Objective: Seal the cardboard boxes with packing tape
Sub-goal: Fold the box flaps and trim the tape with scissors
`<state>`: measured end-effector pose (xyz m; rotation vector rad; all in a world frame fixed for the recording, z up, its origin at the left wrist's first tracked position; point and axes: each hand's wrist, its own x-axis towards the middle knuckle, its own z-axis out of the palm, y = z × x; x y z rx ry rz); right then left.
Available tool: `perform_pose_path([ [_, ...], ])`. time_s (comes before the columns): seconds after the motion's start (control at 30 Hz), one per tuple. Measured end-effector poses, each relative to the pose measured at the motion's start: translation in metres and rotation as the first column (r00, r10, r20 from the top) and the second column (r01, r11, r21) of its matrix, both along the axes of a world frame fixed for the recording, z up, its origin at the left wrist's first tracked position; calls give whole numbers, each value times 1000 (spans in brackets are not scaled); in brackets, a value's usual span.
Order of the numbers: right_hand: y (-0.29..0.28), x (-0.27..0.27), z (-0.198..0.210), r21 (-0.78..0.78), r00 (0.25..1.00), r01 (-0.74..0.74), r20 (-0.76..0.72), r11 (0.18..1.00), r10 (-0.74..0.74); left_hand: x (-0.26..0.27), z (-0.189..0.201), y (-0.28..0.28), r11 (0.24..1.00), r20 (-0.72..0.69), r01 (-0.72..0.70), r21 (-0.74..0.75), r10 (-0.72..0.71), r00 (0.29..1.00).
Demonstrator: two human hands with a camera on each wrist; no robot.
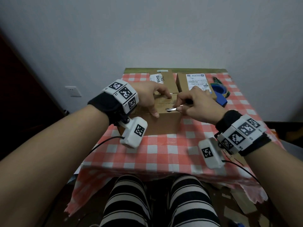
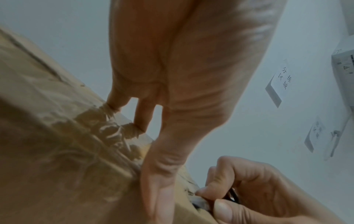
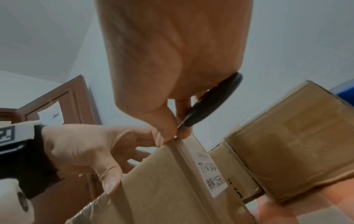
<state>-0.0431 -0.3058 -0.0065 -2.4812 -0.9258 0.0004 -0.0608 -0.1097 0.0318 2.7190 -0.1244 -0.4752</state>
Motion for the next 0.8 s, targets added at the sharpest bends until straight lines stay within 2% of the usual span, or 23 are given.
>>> perform_pose_path([
  [0.23, -2, 3, -8, 78, 1000, 6, 19, 997, -8, -1, -1, 0, 1000, 26, 16, -6, -16, 1000],
  [0.43, -7, -2, 2, -46, 1000, 12, 23, 999, -11, -6, -1, 2, 999, 26, 40, 9, -41, 999],
  [0.5, -13, 2, 1, 13, 999, 19, -44, 1000, -18, -6, 0, 2, 999, 42, 36, 11, -36, 998],
  [0.6, -21, 2, 1, 183, 976, 118, -202, 976, -80, -8, 1, -1, 999, 70, 37, 17, -38, 997],
  [0.8, -18, 3, -3, 200, 942, 207, -303, 958, -141, -11, 0, -4, 999, 78, 35, 22, -36, 996],
])
